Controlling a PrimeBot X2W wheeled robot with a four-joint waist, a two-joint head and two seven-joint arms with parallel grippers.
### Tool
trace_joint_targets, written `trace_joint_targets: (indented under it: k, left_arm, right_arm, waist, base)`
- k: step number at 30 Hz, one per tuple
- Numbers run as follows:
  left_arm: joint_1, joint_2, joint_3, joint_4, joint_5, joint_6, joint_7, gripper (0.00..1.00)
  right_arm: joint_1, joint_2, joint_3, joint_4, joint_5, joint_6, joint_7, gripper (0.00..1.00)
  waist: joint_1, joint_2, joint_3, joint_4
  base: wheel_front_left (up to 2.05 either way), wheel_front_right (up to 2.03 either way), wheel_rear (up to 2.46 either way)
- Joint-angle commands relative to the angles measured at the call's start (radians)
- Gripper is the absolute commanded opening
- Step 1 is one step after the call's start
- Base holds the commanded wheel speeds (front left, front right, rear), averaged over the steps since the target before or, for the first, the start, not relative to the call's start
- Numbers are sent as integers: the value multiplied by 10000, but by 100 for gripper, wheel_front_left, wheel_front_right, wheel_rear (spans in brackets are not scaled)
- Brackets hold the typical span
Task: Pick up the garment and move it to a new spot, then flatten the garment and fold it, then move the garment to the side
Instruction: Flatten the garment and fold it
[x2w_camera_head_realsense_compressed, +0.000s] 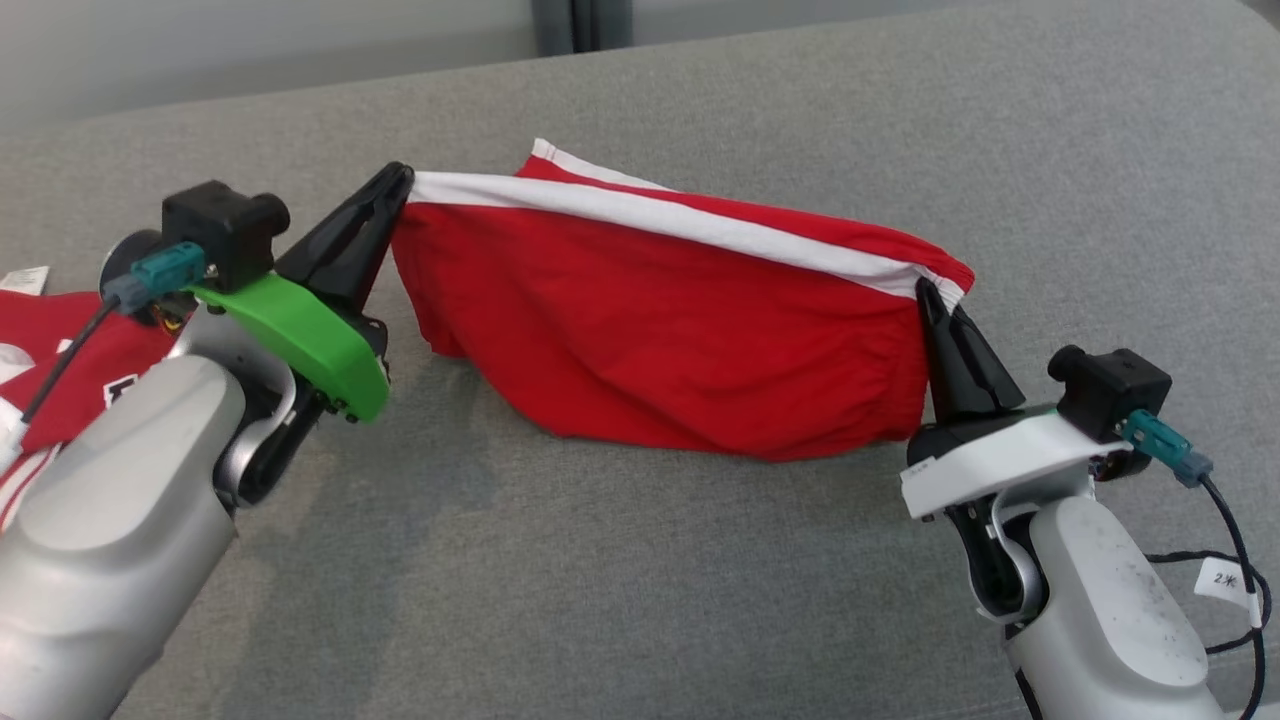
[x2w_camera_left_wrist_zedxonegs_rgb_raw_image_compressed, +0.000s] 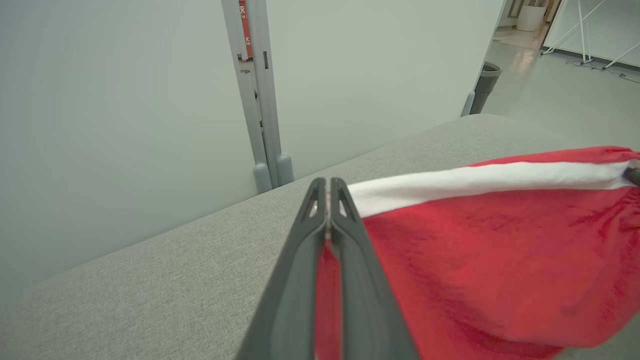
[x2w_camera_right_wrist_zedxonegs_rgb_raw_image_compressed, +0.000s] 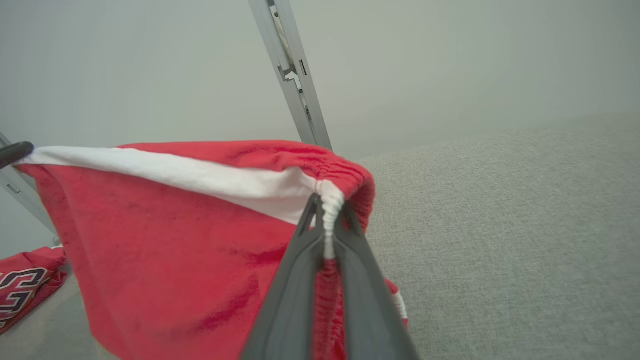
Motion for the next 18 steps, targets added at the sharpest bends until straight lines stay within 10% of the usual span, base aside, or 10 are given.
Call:
trace_joint_targets:
  k: [1, 18]
  left_arm:
    - [-481, 227, -370, 136, -309, 30, 94, 0]
    - [-3499, 1208, -3539, 1234, -2375, 30, -482, 0]
  right_arm:
    - [-279, -16, 78, 79, 185, -18, -46, 0]
    - [-951, -15, 746, 257, 1503, -18, -46, 0]
  waist:
    - [0, 0, 1318, -985]
    - [0, 0, 2629, -2111]
  base:
    - [0, 0, 0]
    - [0, 0, 0]
